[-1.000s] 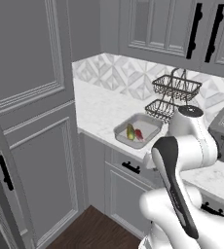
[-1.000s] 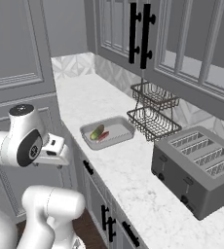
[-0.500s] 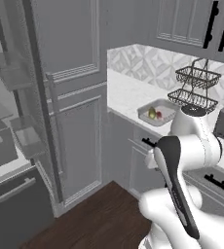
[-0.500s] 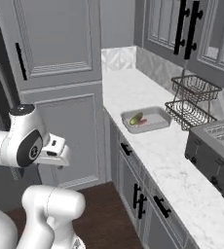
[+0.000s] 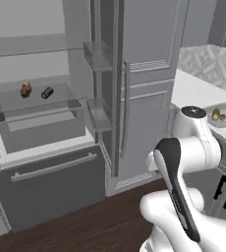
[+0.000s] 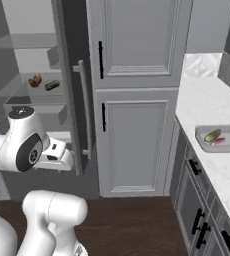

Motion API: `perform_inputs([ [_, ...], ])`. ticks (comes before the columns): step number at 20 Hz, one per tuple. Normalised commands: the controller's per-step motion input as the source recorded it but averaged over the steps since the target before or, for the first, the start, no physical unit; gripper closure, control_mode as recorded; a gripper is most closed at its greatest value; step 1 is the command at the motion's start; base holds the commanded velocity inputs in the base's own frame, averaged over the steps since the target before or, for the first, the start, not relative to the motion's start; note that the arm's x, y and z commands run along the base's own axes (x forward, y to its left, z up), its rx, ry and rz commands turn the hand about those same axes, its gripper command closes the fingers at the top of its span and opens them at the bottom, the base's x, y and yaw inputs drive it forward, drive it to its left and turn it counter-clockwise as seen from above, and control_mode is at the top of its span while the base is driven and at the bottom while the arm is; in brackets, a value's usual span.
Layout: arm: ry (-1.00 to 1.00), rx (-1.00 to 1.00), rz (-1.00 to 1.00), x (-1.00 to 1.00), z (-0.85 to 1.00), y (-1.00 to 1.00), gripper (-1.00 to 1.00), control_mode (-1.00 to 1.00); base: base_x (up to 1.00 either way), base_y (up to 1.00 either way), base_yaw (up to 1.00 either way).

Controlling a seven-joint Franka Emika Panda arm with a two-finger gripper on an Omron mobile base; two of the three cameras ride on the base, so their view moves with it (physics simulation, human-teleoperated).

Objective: Place one cucumber and one steak in each tupperware on the nearby counter, to pack two identical lunches.

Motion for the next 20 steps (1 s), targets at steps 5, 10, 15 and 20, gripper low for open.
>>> perform_inputs([
  [5,0.00,0.00,0.00,0.00,0.00,0.00,-1.00,1.00,-0.10,0.61,0.30],
  [10,0.00,0.00,0.00,0.00,0.00,0.00,-1.00,1.00,0.34,0.85,0.29],
  [15,0.00,0.00,0.00,0.00,0.00,0.00,-1.00,1.00,1.00,0.16,0.02],
  [20,0.00,0.00,0.00,0.00,0.00,0.00,-1.00,1.00,0.78,0.13,-0.03],
])
